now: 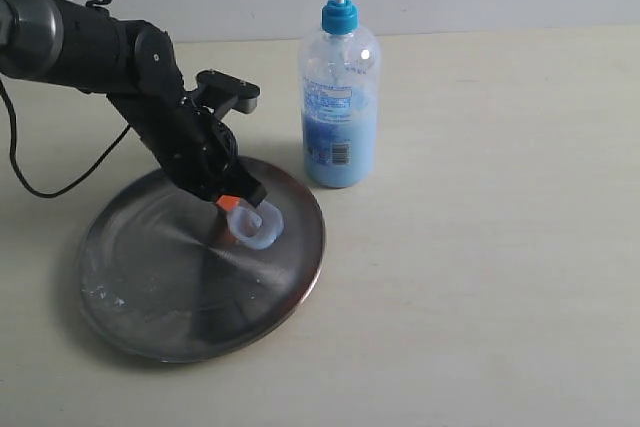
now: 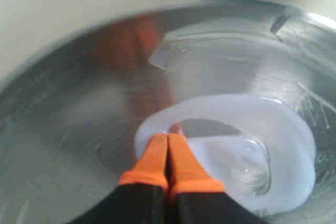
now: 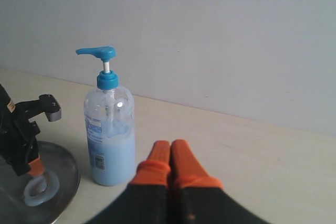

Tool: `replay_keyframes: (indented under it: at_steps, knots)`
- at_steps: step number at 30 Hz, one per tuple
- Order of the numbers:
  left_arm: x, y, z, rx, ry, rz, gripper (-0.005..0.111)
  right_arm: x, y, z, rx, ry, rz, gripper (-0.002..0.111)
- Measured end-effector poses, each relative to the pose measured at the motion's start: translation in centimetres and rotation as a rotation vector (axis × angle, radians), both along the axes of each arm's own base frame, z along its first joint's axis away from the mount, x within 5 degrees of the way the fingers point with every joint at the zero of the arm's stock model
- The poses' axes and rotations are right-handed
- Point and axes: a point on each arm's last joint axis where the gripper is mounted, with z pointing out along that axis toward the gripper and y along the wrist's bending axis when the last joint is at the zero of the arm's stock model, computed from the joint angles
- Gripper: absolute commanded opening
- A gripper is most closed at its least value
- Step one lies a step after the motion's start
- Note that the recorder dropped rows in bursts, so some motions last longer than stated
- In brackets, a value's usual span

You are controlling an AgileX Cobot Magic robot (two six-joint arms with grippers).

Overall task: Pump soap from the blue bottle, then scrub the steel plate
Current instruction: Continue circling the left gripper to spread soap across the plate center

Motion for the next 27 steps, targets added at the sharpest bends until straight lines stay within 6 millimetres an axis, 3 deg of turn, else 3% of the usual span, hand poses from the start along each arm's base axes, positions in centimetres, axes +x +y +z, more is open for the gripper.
replay_keyframes:
  at_steps: [19, 27]
  knots:
    - [-1.0, -0.5, 0.1, -0.049, 0.078, -0.119, 0.001, -0.4, -0.2, 0.0, 0.010, -0.019, 0.000, 0.000]
    - [-2.5, -2.6, 0.1, -0.045, 0.100, -0.205, 0.001, -0.4, -0.2, 0.0, 0.010, -0.019, 0.000, 0.000]
